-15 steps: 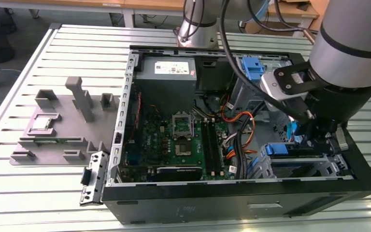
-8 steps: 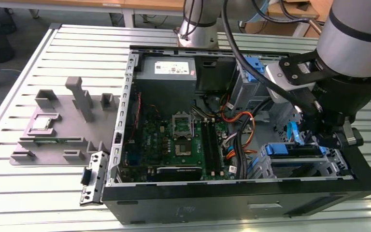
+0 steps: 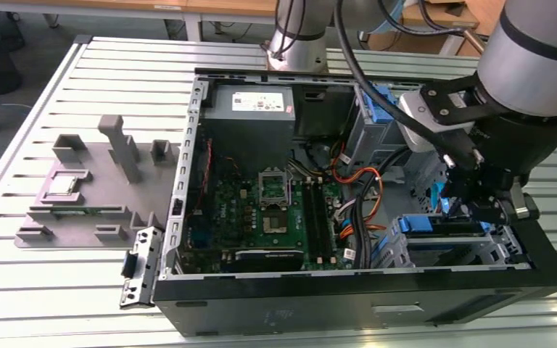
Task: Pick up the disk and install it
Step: 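Insert the first disk wire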
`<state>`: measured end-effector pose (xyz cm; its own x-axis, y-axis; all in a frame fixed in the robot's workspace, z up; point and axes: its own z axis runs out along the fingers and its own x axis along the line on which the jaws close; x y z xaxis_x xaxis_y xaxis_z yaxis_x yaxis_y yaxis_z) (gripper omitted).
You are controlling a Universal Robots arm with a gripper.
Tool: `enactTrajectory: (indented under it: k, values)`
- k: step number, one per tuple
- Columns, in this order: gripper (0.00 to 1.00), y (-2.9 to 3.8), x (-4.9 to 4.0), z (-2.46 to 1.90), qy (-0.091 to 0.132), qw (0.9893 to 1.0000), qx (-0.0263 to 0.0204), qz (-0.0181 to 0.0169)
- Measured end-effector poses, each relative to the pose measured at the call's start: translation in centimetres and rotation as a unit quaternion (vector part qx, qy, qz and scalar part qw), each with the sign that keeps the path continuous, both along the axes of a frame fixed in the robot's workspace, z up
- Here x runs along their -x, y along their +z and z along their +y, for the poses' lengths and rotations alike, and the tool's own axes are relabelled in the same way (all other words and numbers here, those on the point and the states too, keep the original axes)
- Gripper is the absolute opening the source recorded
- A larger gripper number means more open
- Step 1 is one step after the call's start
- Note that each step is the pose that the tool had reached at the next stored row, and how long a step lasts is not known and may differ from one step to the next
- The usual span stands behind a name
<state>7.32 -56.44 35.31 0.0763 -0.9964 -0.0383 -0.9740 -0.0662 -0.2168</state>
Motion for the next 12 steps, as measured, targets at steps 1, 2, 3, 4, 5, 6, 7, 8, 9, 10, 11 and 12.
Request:
enactTrajectory:
  k: [1,2,3,4,5,6,7,8,9,10,11,12]
  values:
    - [0.31,-0.01,-0.03,0.0,0.0,1.0,0.0,0.0091]
    - [0.31,-0.03,-0.06,0.0,0.0,0.9998,0.0001,0.018]
    - [0.31,-0.05,-0.09,0.0,0.0,0.9996,0.0,0.0271]
    - [0.31,-0.07,-0.12,0.0,0.0,0.9993,0.0,0.0368]
    - [0.31,-0.08,-0.15,0.0,0.0,0.9989,0.0,0.0461]
    - [0.31,-0.09,-0.18,0.0,0.0,0.9985,0.0001,0.0548]
    - [0.31,-0.11,-0.21,0.0,0.0,0.998,0.0,0.0638]
    - [0.31,-0.12,-0.24,0.0,0.0,0.9973,0.0,0.0728]
    - [0.31,-0.14,-0.28,0.0,0.0,0.9967,0.0,0.0817]
    - [0.31,-0.15,-0.32,0.0,0.0,0.9959,0.0,0.0907]
    - [0.31,-0.15,-0.36,0.0,0.0,0.995,0.0,0.1004]
    - [0.31,-0.17,-0.4,0.0,0.0,0.994,0.0,0.1094]
